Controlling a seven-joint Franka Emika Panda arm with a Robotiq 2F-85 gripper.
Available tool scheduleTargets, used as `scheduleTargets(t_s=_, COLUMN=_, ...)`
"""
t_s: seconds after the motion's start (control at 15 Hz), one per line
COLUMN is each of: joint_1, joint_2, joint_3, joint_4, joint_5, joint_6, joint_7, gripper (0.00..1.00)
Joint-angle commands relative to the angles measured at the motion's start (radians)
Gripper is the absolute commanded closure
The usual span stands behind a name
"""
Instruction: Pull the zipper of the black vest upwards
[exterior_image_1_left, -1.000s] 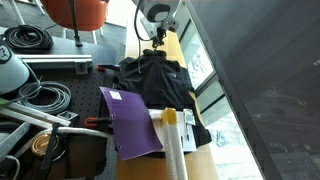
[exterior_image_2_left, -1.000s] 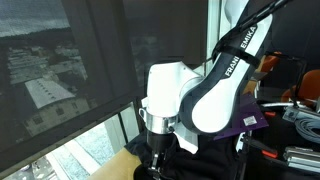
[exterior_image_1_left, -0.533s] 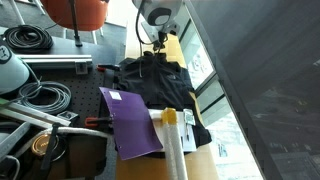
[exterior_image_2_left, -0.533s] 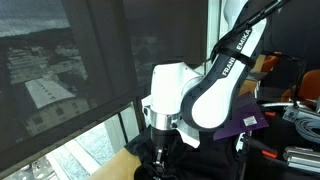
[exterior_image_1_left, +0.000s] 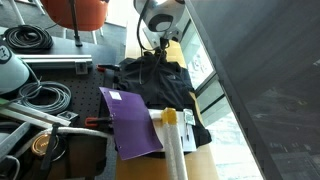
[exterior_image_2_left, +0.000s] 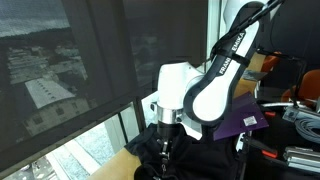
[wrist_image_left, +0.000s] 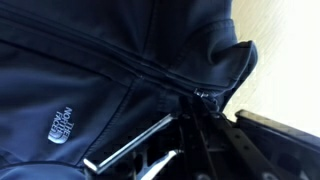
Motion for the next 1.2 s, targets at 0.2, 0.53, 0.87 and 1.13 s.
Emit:
scheduleTargets(t_s=0.2, joint_1=-0.009, joint_2=-0.060, joint_3=-0.040, joint_4=-0.071, joint_5=0.000, joint_6=-0.017, joint_7=-0.001, gripper=0.39)
scheduleTargets(t_s=0.53, joint_1=-0.053, joint_2=-0.190, joint_3=-0.106, joint_4=-0.162, joint_5=-0.007, joint_6=-0.033, joint_7=0.000, gripper=0.03)
scheduleTargets(t_s=0.87, joint_1=-0.146, joint_2=-0.385, joint_3=-0.129, joint_4=-0.306, joint_5=0.008, joint_6=0.025, joint_7=-0.019, gripper=0.00)
scheduleTargets(t_s=1.13, joint_1=-0.219, joint_2=-0.537, joint_3=-0.094, joint_4=-0.366, joint_5=0.066, joint_6=-0.111, joint_7=-0.038, gripper=0.00)
